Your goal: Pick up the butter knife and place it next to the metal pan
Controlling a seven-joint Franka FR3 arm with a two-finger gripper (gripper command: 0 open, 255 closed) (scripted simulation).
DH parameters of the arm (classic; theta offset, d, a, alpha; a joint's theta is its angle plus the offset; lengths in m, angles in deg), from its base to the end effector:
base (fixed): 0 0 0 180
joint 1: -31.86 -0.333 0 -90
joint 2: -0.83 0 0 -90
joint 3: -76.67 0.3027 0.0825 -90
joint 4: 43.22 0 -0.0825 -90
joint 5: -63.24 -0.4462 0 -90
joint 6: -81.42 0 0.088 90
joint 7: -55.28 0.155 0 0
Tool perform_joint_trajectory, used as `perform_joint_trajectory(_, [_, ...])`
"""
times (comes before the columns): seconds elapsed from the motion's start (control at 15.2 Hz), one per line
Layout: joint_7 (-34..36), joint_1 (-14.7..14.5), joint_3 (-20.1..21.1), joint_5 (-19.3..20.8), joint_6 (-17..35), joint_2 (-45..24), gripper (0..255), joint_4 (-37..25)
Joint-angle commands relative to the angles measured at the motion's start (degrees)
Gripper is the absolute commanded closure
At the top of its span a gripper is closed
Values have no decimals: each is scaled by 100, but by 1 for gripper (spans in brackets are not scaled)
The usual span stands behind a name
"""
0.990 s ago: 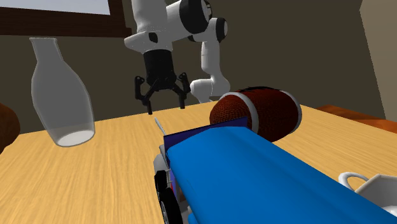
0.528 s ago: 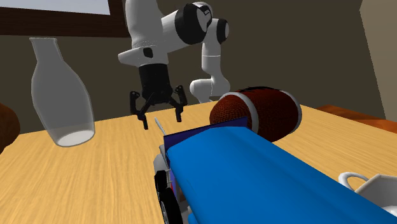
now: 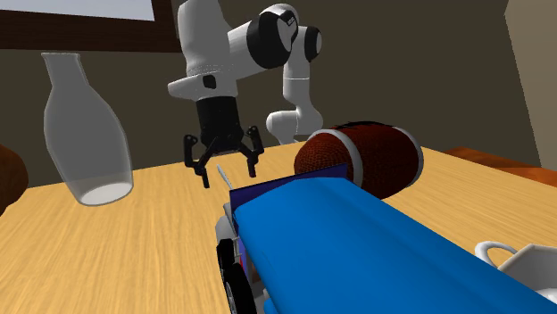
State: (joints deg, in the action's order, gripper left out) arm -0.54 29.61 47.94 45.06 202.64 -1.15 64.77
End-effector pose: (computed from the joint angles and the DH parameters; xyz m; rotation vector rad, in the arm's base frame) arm 0.6019 -0.2676 0.4294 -2.9752 -0.5661 -0.5018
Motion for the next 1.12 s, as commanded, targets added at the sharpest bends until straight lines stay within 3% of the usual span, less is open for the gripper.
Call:
perform_joint_trajectory(0.0, [0, 0, 0, 0, 0, 0, 0, 0])
perform_joint_trajectory(0.07, [0, 0, 0, 0, 0, 0, 255, 0])
perform_joint_trajectory(0.66, [0, 0, 0, 0, 0, 0, 255, 0])
perform_joint_trajectory(1.06, [149, 4, -9, 105, -421, 63, 255, -385])
